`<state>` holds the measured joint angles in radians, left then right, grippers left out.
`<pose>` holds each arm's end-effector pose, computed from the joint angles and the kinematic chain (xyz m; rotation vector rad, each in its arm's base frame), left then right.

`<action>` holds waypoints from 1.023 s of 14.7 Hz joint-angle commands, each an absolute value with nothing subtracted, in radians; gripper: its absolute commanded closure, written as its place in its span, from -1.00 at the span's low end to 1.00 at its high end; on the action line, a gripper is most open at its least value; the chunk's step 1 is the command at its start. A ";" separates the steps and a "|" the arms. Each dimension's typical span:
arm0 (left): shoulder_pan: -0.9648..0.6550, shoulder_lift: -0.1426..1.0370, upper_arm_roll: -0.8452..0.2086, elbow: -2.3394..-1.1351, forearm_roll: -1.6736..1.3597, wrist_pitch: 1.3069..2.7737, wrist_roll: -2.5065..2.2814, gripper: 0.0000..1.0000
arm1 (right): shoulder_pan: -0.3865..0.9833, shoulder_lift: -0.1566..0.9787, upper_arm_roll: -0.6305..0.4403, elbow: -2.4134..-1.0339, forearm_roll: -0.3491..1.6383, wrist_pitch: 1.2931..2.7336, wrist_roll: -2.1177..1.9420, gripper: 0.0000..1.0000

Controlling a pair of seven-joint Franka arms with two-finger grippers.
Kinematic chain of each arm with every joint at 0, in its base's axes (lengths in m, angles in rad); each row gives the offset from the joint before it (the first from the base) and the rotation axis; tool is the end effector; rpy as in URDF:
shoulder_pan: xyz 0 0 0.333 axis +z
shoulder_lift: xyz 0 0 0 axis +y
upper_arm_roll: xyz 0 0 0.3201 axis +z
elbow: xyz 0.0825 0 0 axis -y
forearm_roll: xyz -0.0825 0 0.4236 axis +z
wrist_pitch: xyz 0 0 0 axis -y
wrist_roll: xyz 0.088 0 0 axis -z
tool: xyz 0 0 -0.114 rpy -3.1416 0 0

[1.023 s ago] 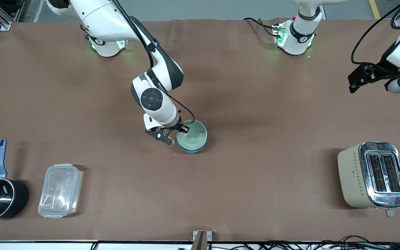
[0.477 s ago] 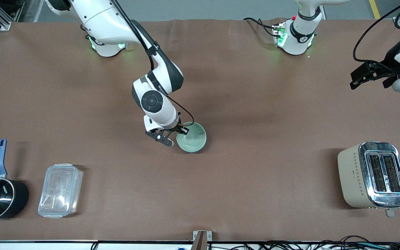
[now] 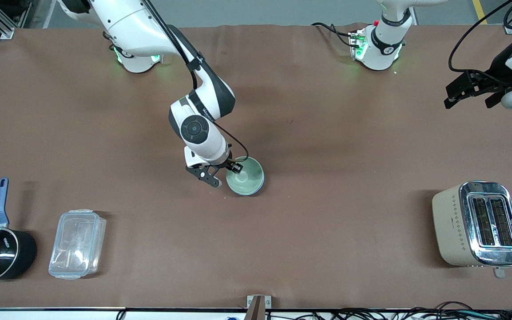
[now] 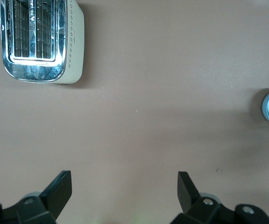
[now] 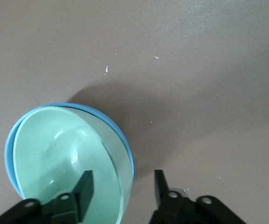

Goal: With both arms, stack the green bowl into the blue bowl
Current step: 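Open the right gripper and withdraw it from the stacked bowls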

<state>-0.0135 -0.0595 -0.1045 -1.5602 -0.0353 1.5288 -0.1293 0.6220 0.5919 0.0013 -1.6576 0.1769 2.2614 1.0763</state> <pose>0.5667 -0.0733 0.6578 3.1091 0.0147 0.0373 0.5800 0.4237 0.2383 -2.9178 0.8474 0.1455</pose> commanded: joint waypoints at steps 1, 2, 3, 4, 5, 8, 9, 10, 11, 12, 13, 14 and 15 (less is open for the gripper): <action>-0.015 -0.089 -0.106 -1.591 -0.046 1.546 -0.114 -1.00 | 0.577 0.416 -0.027 -1.674 0.135 2.062 1.085 -1.00; -0.014 -0.094 -0.106 -1.591 -0.040 1.545 -0.103 -1.00 | 0.560 0.343 -0.058 -1.674 0.071 1.974 1.040 -1.00; -0.012 -0.101 -0.106 -1.591 -0.035 1.539 -0.100 -1.00 | 0.534 0.292 -0.080 -1.671 0.027 1.909 0.984 -1.00; -0.021 -0.106 -0.107 -1.583 -0.034 1.525 -0.106 -1.00 | 0.497 0.244 -0.087 -1.672 0.003 1.875 0.916 -1.00; -0.023 -0.100 -0.107 -1.579 -0.025 1.520 -0.103 -1.00 | 0.444 0.200 -0.092 -1.674 0.000 1.841 0.826 -1.00; -0.020 -0.094 -0.146 -1.583 0.037 1.517 -0.113 -1.00 | 0.268 0.088 -0.092 -1.672 -0.002 1.772 0.543 -1.00; -0.023 -0.086 -0.147 -1.583 0.038 1.519 -0.117 -1.00 | 0.217 0.057 -0.092 -1.672 -0.002 1.757 0.458 -1.00; -0.026 -0.077 -0.150 -1.580 0.037 1.520 -0.123 -1.00 | 0.168 0.028 -0.092 -1.671 -0.002 1.738 0.371 -1.00; -0.029 -0.069 -0.152 -1.580 0.037 1.531 -0.126 -1.00 | 0.129 0.002 -0.092 -1.664 0.000 1.709 0.292 -1.00; -0.026 -0.064 -0.155 -1.580 0.037 1.546 -0.124 -1.00 | 0.086 -0.021 -0.094 -1.654 0.003 1.675 0.219 -1.00; -0.026 -0.064 -0.156 -1.580 0.032 1.548 -0.123 -1.00 | 0.051 -0.026 -0.094 -1.628 0.006 1.646 0.162 -1.00; -0.025 -0.064 -0.158 -1.580 0.028 1.548 -0.123 -1.00 | 0.025 -0.023 -0.094 -1.573 0.015 1.606 0.109 -1.00; -0.025 -0.064 -0.156 -1.578 0.028 1.549 -0.123 -1.00 | 0.008 -0.018 -0.092 -1.516 0.015 1.545 0.080 -1.00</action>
